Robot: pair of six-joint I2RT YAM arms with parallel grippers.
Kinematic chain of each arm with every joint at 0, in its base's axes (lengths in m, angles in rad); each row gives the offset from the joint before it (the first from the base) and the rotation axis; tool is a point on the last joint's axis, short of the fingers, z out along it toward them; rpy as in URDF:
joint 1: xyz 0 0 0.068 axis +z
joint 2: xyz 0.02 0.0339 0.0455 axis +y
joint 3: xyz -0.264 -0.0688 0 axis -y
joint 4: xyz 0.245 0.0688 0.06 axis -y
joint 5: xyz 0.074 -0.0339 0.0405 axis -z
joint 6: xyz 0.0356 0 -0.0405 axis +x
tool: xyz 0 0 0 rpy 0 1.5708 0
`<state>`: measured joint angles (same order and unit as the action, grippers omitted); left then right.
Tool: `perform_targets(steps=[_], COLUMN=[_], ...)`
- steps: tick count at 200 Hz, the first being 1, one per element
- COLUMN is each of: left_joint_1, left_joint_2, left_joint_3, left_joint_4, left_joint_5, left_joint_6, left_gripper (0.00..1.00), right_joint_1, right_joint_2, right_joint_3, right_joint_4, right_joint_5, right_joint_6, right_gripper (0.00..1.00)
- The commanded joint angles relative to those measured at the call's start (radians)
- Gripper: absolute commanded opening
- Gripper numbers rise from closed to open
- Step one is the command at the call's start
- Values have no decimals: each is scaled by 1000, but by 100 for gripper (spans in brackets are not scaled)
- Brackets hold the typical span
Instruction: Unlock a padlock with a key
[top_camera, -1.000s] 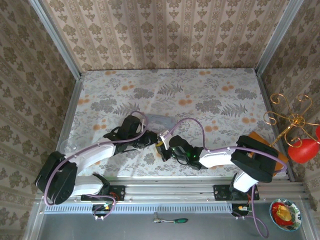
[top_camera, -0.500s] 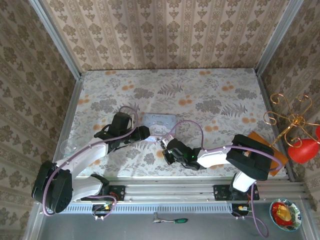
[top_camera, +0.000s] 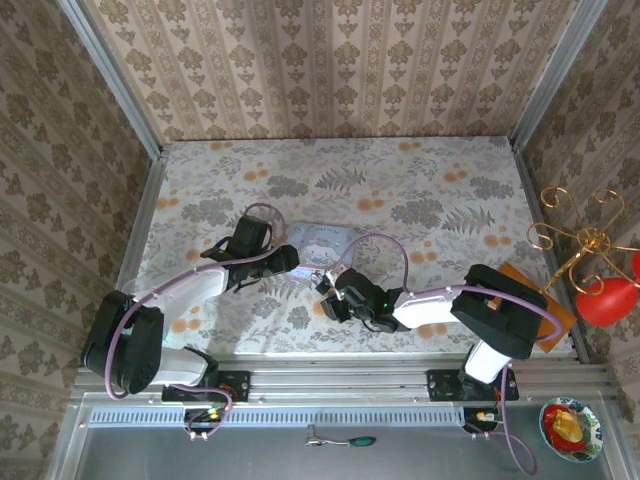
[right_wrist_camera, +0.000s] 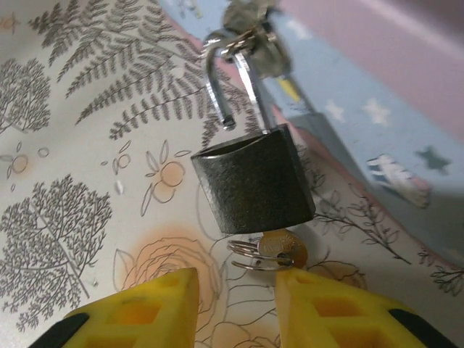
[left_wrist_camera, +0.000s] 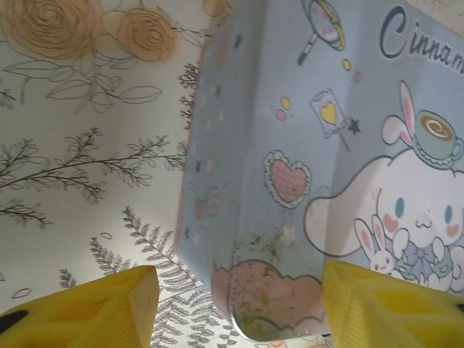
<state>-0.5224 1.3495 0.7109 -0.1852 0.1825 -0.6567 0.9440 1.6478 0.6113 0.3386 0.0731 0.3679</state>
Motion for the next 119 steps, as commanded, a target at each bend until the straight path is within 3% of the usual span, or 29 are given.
perform_targets(steps=[1, 48, 119], left_joint_1=[5, 5, 6], left_joint_2=[21, 48, 80], left_joint_3=[3, -14, -14], left_joint_4=[-3, 7, 17], left_joint_5=[-54, -63, -65], left_joint_6=[7, -4, -11], left_gripper=[61, 60, 59], right_joint_1=[-28, -114, -117], right_joint_2=[-26, -7, -47], right_joint_3=[26, 34, 175], right_joint_4=[-15, -15, -314], right_joint_5=[-54, -135, -100], right_joint_6=[27, 63, -140], right_gripper=[39, 42, 53])
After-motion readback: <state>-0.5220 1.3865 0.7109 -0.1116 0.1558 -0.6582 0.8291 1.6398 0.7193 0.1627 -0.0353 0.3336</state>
